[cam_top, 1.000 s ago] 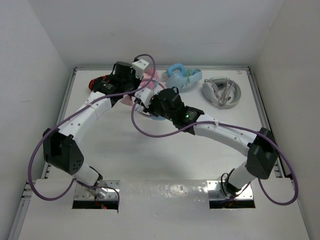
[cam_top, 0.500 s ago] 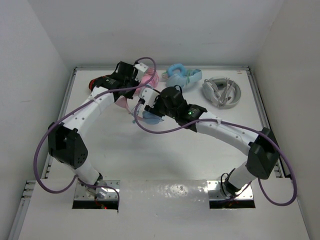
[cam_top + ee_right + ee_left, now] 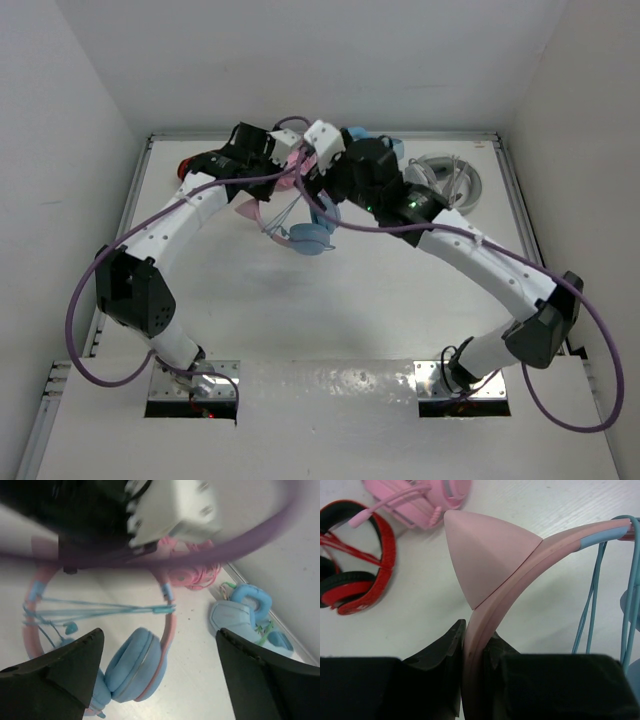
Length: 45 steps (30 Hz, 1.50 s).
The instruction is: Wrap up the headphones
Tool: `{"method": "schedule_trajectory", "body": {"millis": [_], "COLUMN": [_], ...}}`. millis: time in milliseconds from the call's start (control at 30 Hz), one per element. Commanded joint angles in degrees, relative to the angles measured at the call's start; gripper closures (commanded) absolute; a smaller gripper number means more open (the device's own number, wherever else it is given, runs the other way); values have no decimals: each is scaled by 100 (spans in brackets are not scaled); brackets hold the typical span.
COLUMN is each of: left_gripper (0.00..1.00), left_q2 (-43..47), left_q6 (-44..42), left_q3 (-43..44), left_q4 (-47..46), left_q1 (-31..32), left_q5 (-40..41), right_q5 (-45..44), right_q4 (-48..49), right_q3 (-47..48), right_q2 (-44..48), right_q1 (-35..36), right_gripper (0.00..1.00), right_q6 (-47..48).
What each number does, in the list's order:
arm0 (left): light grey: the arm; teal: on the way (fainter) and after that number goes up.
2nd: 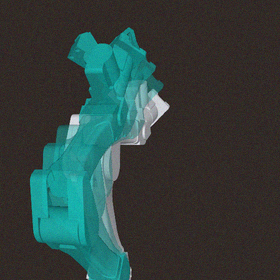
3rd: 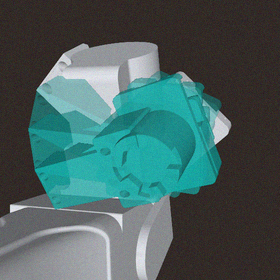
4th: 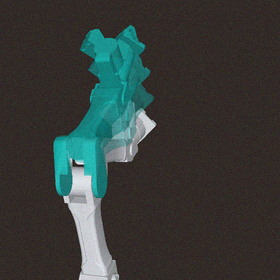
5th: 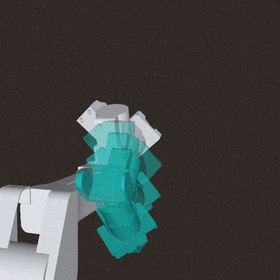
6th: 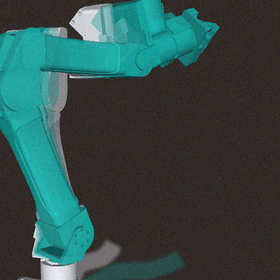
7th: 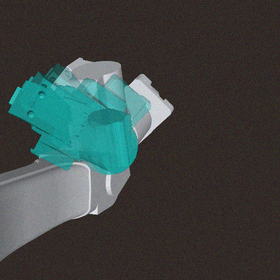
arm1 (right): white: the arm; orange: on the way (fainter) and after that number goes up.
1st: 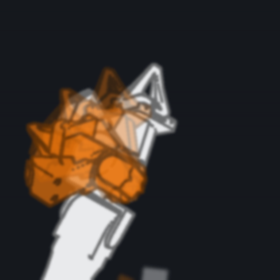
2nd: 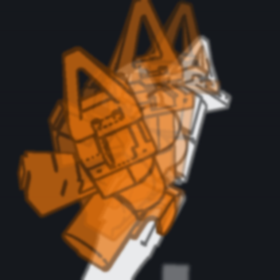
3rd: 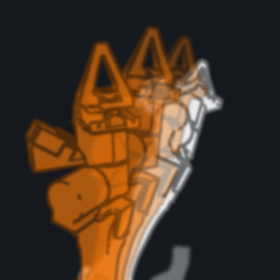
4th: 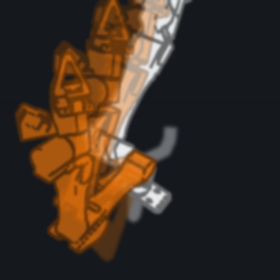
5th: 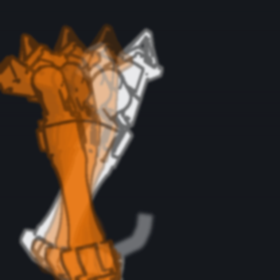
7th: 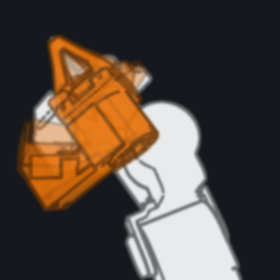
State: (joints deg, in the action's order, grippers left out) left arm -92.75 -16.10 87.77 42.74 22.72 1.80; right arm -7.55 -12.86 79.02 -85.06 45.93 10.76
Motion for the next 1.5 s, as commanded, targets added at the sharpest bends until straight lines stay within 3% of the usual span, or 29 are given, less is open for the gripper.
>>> {"method": "schedule_trajectory", "body": {"millis": [0,133,200,233,367,467,667,800,900,1000,1267,1467], "left_gripper": [100,100,100,100,100,100,100,100,100,100,100,100], "left_q2": [170,266,319,371,424,433,380,302,362,651,566,328], "left_q6": [72,37,28,36,107,142,151,203,195,291,379,152], "left_q3": [180,48,-5,-23,-75,-102,-321,-672,-1005,-1672,-2790,-3440], "left_q4": [-179,-231,-292,-319,-346,-337,-441,-425,-547,-1144,-2471,-3508], "left_q1": [-48,-92,-101,-101,-101,-101,-355,-1355,-2200,-3200,-4608,-5093], "left_q5": [-961,-1094,-1121,-1103,-1086,-1059,-1006,-1287,-1069,-989,-743,-716], "right_q5": [-211,252,465,500,702,738,773,361,158,157,219,246], "right_q4": [-818,-1447,-1526,-1535,-1360,-667,-375,-278,-296,-42,188,240], "right_q3": [1077,1449,1275,1169,345,-184,-501,-765,-993,-1389,-1917,-2058], "right_q2": [262,218,157,121,-20,103,146,481,726,963,1105,1211], "right_q1": [-189,-602,-664,-665,-656,-594,-533,-533,-533,-533,-533,-533], "right_gripper": [11,58,49,32,22,18,14,12,12,11,11,11], "right_q6": [-952,-2285,-2595,-2745,-3316,-3327,-3265,-3221,-3116,-3019,-2896,-2764]}}
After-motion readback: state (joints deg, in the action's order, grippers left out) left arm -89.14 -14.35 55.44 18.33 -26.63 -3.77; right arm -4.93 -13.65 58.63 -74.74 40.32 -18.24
